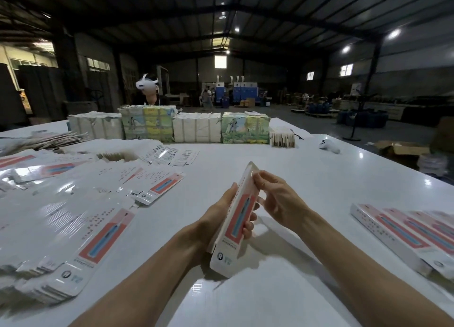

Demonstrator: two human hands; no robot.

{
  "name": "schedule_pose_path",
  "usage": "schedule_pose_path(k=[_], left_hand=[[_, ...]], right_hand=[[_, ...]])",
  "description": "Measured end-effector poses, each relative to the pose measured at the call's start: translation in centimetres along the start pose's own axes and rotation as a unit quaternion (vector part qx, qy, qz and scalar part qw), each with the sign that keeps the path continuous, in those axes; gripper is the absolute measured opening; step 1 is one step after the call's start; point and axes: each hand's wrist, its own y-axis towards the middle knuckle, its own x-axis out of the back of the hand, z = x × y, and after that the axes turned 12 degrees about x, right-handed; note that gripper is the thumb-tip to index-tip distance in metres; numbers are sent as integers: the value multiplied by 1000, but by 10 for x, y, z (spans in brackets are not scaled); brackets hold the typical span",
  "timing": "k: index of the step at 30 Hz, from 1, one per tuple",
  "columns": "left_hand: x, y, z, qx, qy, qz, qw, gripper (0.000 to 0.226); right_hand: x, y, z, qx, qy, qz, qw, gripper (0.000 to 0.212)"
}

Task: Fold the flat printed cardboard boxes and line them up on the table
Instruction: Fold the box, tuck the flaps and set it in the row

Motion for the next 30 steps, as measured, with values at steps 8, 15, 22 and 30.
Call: schedule_pose_path(k=[8,15,22,30], left_hand=[[0,-5,-2,-6,-183,18,983,62],[6,-1,8,-28,-138,-8,990,59],[-3,11,9,-106,-32,-160,981,44],[5,6,5,-176,63,-177,966,35]], right_hand=[[-13,-2,-14,6,-84,-30,996,75],[-15,-7,-18,9,-52,-53,997,63],[-8,-5,-13,11,-46,-49,998,66],[-2,-8,-17,26,-96,1,995,60]])
